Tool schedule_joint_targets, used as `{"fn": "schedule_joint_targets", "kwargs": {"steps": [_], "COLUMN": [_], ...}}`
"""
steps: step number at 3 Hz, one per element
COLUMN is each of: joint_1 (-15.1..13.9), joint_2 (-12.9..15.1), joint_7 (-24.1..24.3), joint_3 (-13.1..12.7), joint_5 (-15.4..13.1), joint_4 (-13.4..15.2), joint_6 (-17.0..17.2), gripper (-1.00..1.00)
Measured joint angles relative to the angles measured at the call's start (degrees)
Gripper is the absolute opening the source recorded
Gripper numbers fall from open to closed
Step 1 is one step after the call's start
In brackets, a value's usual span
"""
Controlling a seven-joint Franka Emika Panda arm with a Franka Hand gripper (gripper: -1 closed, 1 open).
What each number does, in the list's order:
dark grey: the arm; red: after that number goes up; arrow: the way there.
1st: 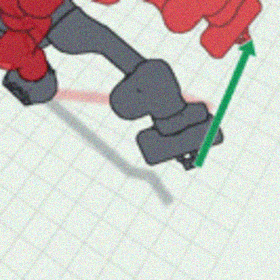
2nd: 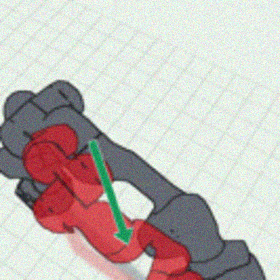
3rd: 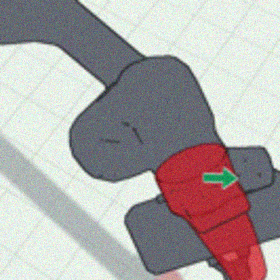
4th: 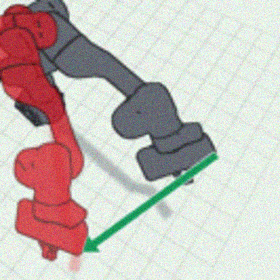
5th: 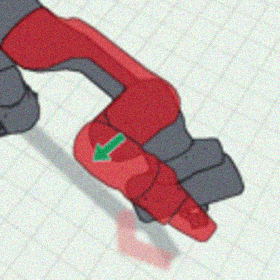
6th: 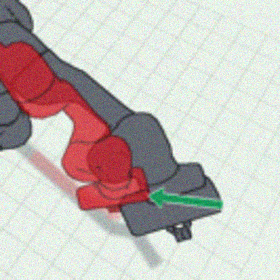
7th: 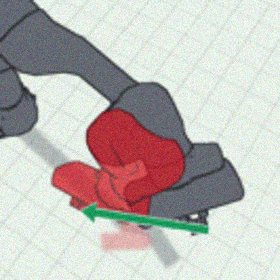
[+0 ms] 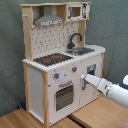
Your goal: Play with the kitchen
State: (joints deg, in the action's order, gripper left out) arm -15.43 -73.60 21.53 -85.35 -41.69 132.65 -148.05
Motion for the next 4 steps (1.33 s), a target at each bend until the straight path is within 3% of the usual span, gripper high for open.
{"fn": "schedule_joint_targets", "kwargs": {"steps": [2, 4], "joint_1": [-1.6, -5.8], "joint_2": [-0.6, -2.3], "joint_7": [12.8, 26.0], "joint_3": [-1.8, -3.3], "joint_5": [-0.1, -0.2], "joint_4": [-0.3, -0.3], "joint_6": [-1.8, -5.5], "gripper": [1.0, 1.0]}}
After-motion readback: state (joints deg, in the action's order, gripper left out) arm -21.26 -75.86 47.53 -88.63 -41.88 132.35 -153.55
